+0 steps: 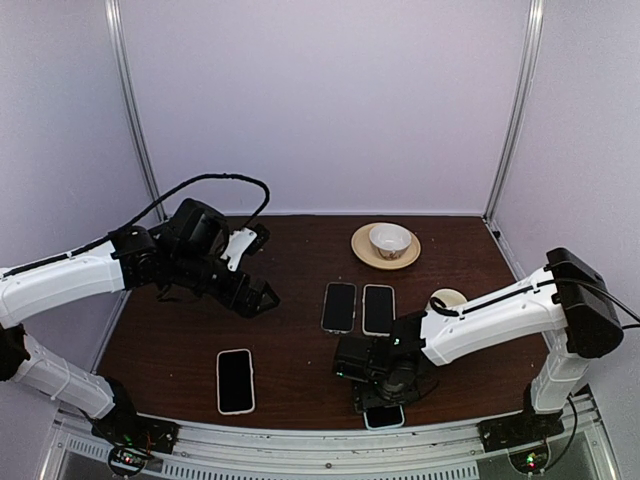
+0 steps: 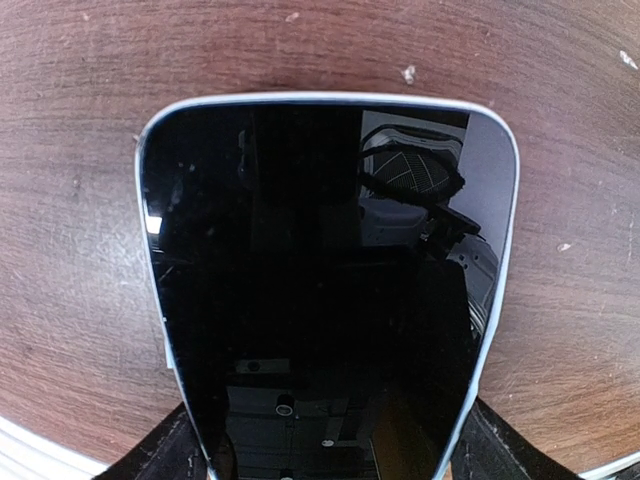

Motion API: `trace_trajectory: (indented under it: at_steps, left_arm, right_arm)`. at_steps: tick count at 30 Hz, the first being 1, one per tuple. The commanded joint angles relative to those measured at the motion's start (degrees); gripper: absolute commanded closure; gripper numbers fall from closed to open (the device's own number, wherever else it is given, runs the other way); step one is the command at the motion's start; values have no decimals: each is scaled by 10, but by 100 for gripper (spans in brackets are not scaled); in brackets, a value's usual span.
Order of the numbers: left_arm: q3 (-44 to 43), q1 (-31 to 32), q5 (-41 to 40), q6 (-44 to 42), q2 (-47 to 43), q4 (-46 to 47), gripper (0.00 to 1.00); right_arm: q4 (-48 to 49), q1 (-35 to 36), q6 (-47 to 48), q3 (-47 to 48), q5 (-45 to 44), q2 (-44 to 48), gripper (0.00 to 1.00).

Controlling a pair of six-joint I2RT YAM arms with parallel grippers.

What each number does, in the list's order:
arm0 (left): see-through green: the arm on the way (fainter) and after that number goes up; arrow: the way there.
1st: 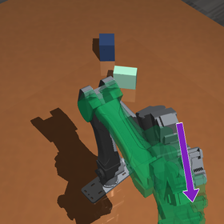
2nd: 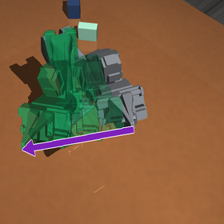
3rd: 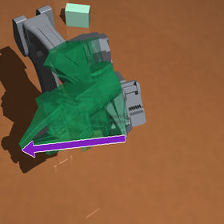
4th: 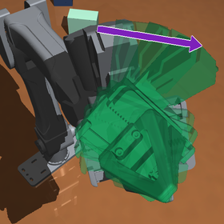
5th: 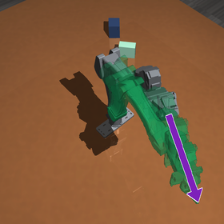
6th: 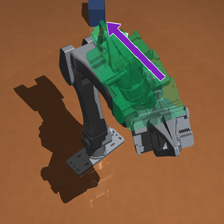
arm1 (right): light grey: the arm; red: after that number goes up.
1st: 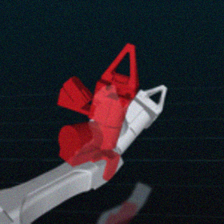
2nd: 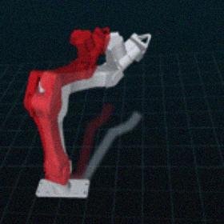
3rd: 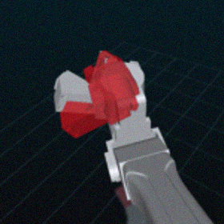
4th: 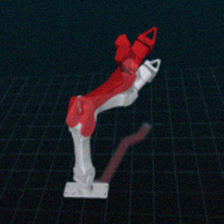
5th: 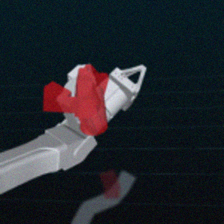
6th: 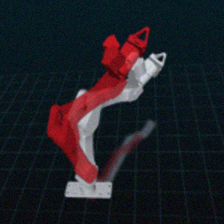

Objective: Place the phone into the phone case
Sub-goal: Pick up the phone with the phone case at the center of the board, then press the corner of the phone case at the top left corner of the phone case.

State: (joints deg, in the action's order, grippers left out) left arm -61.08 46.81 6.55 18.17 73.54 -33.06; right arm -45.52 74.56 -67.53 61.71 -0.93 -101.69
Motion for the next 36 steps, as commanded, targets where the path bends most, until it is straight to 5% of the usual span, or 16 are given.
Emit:
trace_trajectory:
  at_steps: [1, 5, 9, 18, 24, 30, 32, 36]
  left_arm:
    - [-5, -4, 8, 1, -4, 17, 2]
    - [2, -4, 5, 1, -7, 27, 3]
    - [13, -4, 36, 3, -18, 59, 6]
    - [53, 2, 179, 65, -98, 232, 5]
    - [83, 54, 91, 60, -138, 326, 7]
    - [40, 70, 58, 65, -90, 342, 15]
    - [30, 72, 50, 65, -75, 354, 23]
    - [21, 73, 61, 61, -60, 371, 59]
  right_arm:
    - [-15, 8, 23, 11, 12, 2, 62]
    - [-15, 10, 59, 32, -28, 25, 87]
    - [-29, 28, 124, 90, -127, 51, 100]
    - [145, 49, 355, 134, -380, 127, 100]
    - [329, 50, 478, 123, -421, 155, 100]
    - [357, 50, 531, 142, -418, 150, 100]
    - [359, 50, 538, 144, -417, 150, 100]
    - [364, 50, 547, 143, -413, 152, 100]
